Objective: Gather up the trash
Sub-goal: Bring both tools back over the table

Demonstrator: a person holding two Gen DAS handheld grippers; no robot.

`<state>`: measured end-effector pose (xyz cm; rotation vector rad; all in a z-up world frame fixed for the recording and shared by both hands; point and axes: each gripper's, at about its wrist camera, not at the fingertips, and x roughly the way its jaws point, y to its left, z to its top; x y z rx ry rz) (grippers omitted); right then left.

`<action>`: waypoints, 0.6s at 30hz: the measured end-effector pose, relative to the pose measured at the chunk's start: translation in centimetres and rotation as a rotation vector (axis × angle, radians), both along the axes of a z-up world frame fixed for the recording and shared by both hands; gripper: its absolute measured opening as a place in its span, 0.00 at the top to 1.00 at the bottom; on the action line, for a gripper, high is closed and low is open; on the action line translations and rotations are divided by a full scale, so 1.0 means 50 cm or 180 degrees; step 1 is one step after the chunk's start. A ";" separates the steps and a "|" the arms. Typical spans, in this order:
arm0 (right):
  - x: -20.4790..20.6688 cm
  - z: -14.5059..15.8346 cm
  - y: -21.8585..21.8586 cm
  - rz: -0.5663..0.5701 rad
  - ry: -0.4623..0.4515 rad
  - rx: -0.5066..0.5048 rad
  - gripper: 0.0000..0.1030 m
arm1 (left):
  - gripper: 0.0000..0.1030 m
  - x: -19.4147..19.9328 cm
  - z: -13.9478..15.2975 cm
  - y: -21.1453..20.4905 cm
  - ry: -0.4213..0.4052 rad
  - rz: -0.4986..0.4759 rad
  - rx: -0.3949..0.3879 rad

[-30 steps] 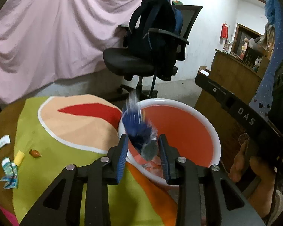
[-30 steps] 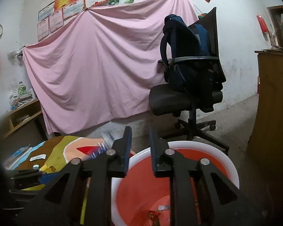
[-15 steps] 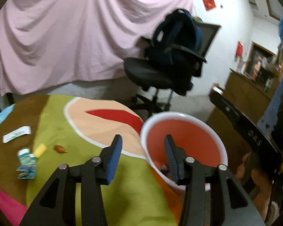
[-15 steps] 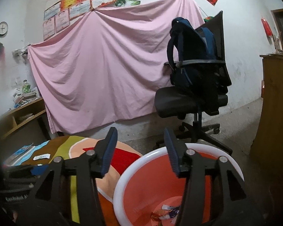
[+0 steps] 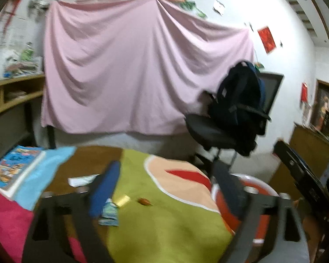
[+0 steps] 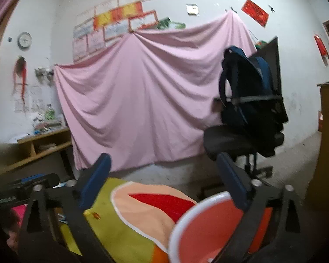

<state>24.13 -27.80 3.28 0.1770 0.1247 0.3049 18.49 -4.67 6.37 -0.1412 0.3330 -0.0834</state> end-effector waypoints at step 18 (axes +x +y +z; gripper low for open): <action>-0.069 0.014 0.188 0.0516 -0.0741 -0.0251 0.00 | 0.02 -0.122 0.003 0.179 -0.0595 0.0793 0.0107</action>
